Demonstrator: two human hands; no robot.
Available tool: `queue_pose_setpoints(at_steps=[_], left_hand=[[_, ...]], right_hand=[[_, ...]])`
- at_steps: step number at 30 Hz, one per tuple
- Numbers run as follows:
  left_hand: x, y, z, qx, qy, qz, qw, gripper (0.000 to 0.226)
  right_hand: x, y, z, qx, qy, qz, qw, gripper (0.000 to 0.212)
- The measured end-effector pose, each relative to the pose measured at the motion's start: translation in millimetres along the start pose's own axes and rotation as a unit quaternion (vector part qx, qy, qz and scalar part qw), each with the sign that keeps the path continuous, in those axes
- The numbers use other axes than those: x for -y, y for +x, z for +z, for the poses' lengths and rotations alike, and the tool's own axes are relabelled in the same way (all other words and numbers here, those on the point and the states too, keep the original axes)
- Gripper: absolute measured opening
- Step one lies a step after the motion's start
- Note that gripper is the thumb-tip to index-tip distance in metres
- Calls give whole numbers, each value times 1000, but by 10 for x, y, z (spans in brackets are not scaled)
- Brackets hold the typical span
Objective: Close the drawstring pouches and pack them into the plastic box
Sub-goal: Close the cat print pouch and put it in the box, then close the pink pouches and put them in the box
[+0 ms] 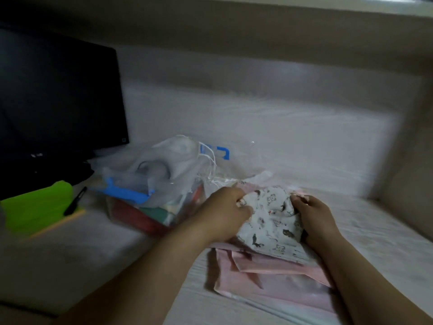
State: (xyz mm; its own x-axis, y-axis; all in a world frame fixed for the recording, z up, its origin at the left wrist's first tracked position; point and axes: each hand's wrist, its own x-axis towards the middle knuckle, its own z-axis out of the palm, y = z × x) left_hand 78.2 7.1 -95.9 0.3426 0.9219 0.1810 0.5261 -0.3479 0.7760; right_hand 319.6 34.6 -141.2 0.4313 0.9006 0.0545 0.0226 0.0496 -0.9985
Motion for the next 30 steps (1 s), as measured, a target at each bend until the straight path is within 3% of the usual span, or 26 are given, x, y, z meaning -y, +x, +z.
queue_pose_setpoints(at_steps=[4, 9, 11, 15, 17, 18, 19, 20, 22, 24, 25, 27, 28, 30], left_hand=[[-329, -85, -212, -136, 24, 76, 987, 30], [-619, -107, -989, -226, 46, 123, 965, 10], [-565, -96, -1361, -260, 30, 117, 958, 4], [-188, -25, -1952, -318, 22, 53, 946, 6], [48, -13, -2131, -285, 71, -9, 956, 20], [154, -16, -2171, -245, 110, -44, 962, 39], [244, -27, -2185, -201, 150, -67, 966, 58], [297, -49, -2181, -164, 187, -72, 966, 69], [368, -61, -2154, -99, 258, -47, 960, 69], [414, -44, -2119, -27, 334, -44, 941, 64], [416, -23, -2102, 10, 361, -62, 930, 65], [423, 38, -2057, 78, 390, -107, 911, 67], [409, 82, -2044, 105, 399, -122, 903, 67], [405, 166, -2036, 153, 405, -153, 888, 67]], right_hand=[[391, 1, 26, 20, 23, -8, 1000, 16], [1272, -5, 404, 45, -21, -105, 993, 11], [1565, -19, 745, 60, -21, -135, 989, 3], [1894, 90, 1627, 83, -31, -164, 982, 22], [1872, 153, 1988, 89, -106, -158, 978, 16], [1820, 169, 2100, 79, -189, -159, 966, 7], [1757, 170, 2179, 61, -276, -167, 944, 13], [1682, 140, 2243, 49, -340, -193, 919, 28], [1591, -30, 2348, 102, -404, -279, 865, 46], [1503, -184, 2483, 214, -506, -339, 764, 48], [1471, -235, 2533, 266, -560, -325, 714, 48], [1410, -305, 2632, 335, -631, -236, 658, 48], [1399, -320, 2670, 356, -652, -191, 641, 49], [1373, -367, 2740, 372, -653, -108, 651, 50]])
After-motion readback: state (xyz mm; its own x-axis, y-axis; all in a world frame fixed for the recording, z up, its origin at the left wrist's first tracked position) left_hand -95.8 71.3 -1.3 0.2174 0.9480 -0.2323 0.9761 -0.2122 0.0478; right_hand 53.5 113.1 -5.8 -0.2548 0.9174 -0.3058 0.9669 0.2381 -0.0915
